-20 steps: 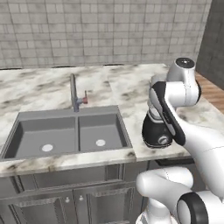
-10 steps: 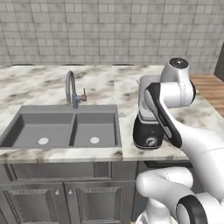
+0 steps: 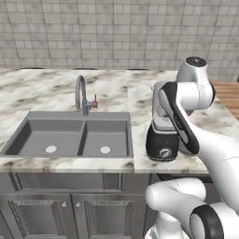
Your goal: Grab the lemon and onion from the fridge, place them in the blender, close the lid, and turn on the blender to create a marinade.
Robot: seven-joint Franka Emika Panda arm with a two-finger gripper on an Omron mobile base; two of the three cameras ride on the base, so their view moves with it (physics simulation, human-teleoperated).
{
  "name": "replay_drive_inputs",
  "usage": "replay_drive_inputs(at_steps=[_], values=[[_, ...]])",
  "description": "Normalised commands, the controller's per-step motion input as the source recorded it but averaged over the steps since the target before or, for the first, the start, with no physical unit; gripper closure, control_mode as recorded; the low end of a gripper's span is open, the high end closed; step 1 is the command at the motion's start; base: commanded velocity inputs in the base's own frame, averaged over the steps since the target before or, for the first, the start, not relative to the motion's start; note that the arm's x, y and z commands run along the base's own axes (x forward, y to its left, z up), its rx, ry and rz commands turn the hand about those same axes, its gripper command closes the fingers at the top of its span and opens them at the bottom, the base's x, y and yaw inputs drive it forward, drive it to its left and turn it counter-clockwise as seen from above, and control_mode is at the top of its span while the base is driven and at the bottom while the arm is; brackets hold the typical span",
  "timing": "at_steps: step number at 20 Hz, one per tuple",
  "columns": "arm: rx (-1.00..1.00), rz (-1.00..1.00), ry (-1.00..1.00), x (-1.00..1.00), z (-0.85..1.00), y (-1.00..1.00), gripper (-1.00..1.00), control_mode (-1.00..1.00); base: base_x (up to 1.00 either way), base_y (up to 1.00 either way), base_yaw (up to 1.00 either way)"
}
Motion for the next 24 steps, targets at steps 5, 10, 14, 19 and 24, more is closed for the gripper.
replay_drive_inputs(at_steps=[5, 10, 14, 19, 24], values=[[0.0, 0.07, -0.17, -0.23, 0.1, 0.0, 1.0, -1.0, 0.0, 0.0, 0.0], [0.0, 0.01, -0.2, -0.11, 0.32, 0.0, 1.0, -1.0, 0.0, 0.0, 0.0], [0.0, 0.0, -0.11, 0.0, 0.6, 0.0, 1.0, -1.0, 0.0, 0.0, 0.0], [0.0, 0.0, -0.1, 0.11, 0.58, -0.01, 1.0, -1.0, 0.0, 0.0, 0.0], [0.02, 0.0, -0.01, 0.36, 0.48, -0.2, 1.0, -1.0, 0.0, 0.0, 0.0]])
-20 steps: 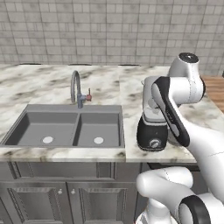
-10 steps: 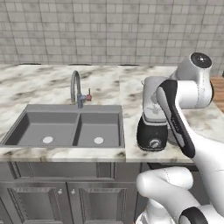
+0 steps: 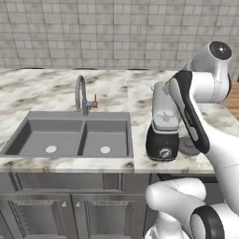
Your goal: Grab the lemon and onion from the fridge, place them in the blender, close the lid, and turn on the blender to create a marinade.
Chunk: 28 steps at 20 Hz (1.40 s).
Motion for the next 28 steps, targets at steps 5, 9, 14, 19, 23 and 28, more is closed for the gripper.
replay_drive_inputs(at_steps=[5, 9, 14, 19, 23, 28], values=[[0.02, 0.0, 0.02, 0.52, 0.01, -0.2, 1.0, -1.0, 0.0, 0.0, 0.0], [0.0, 0.0, 0.0, 0.36, -0.03, -0.09, 1.0, -1.0, 0.0, 0.0, 0.0], [0.0, 0.0, 0.01, 0.28, -0.36, 0.0, 1.0, -1.0, 0.0, 0.0, 0.0], [0.0, 0.0, 0.02, 0.33, -0.34, 0.0, 1.0, -1.0, 0.0, 0.0, 0.0], [0.0, 0.0, 0.03, 0.47, -0.22, 0.0, 1.0, -1.0, 0.0, 0.0, 0.0], [0.0, 0.0, 0.01, 0.45, -0.26, 0.0, 1.0, -1.0, 0.0, 0.0, 0.0]])
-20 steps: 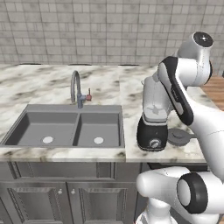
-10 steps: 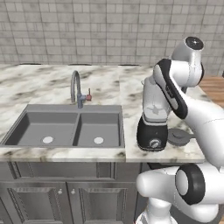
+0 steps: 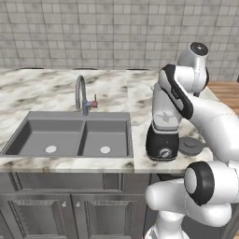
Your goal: Grab the lemon and onion from the fridge, place them in the blender, close the lid, and turn on the blender to create a marinade.
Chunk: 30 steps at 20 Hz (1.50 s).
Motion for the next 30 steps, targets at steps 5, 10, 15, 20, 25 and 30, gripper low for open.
replay_drive_inputs(at_steps=[5, 10, 15, 20, 25, 30], values=[[-0.01, 0.0, 0.0, 0.34, -0.32, 0.0, 1.0, -1.0, 0.0, 0.0, 0.0], [-0.06, 0.0, 0.0, 0.04, -0.38, 0.05, -1.0, -1.0, 0.0, 0.0, 0.0], [-0.03, 0.0, 0.0, 0.0, -0.13, 0.01, -1.0, -1.0, 0.0, 0.0, 0.0], [0.0, 0.0, 0.0, 0.0, 0.0, 0.0, -1.0, -1.0, 0.0, 0.0, 0.0], [0.0, 0.01, -0.03, -0.38, 0.06, 0.0, -1.0, -1.0, 0.0, 0.0, 0.0], [0.0, 0.01, -0.15, -0.9, 0.32, -0.01, -1.0, -1.0, 0.0, 0.0, 0.0]])
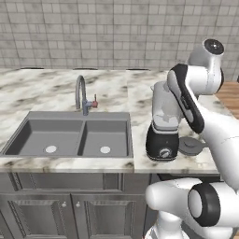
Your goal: Grab the lemon and onion from the fridge, place them in the blender, close the lid, and turn on the blender to create a marinade.
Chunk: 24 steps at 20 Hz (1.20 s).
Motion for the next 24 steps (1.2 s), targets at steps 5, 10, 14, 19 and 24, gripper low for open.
replay_drive_inputs(at_steps=[5, 10, 14, 19, 24], values=[[0.0, 0.02, -0.01, -0.92, 0.05, 0.01, -1.0, -1.0, 0.0, 0.0, 0.0], [-0.02, 0.02, 0.0, -0.68, 0.0, 0.01, -1.0, -1.0, 0.0, 0.0, 0.0], [0.0, 0.01, 0.0, -0.43, -0.04, 0.02, -1.0, -1.0, 0.0, 0.0, 0.0], [0.0, 0.01, 0.0, -0.23, -0.18, 0.02, -1.0, -1.0, 0.0, 0.0, 0.0], [0.0, 0.0, 0.0, 0.0, 0.0, 0.0, -1.0, 1.0, -0.25, 0.22, 0.03]])
